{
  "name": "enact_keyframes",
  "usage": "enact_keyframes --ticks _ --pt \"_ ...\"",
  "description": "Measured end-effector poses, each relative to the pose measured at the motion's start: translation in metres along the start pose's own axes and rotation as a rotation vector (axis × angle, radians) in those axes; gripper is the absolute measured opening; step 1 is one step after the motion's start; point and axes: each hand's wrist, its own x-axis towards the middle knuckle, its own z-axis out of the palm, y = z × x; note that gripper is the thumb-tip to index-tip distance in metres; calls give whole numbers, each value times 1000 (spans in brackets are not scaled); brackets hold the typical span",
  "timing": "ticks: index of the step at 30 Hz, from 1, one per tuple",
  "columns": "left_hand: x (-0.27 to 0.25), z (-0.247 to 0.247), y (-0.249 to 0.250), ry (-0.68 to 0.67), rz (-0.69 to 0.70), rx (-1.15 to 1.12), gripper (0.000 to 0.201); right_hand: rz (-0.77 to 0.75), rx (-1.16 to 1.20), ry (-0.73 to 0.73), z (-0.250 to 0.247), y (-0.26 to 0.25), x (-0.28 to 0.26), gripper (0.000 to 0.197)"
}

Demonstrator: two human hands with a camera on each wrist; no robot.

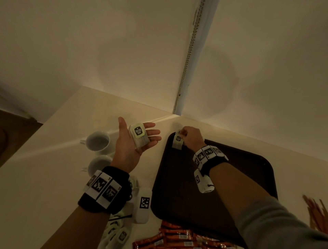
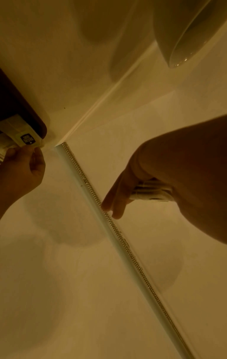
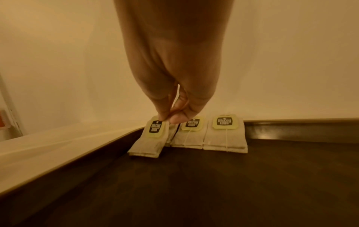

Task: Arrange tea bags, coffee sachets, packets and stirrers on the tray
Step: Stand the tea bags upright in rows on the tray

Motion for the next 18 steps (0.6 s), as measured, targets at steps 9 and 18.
enact_keyframes --ticks 9,18 --pt "7 3 -6 -1 -61 109 86 23 -42 63 -3 -7 4 17" --pt "2 21 -7 -28 -78 194 78 -532 327 -102 -61 -106 -68 26"
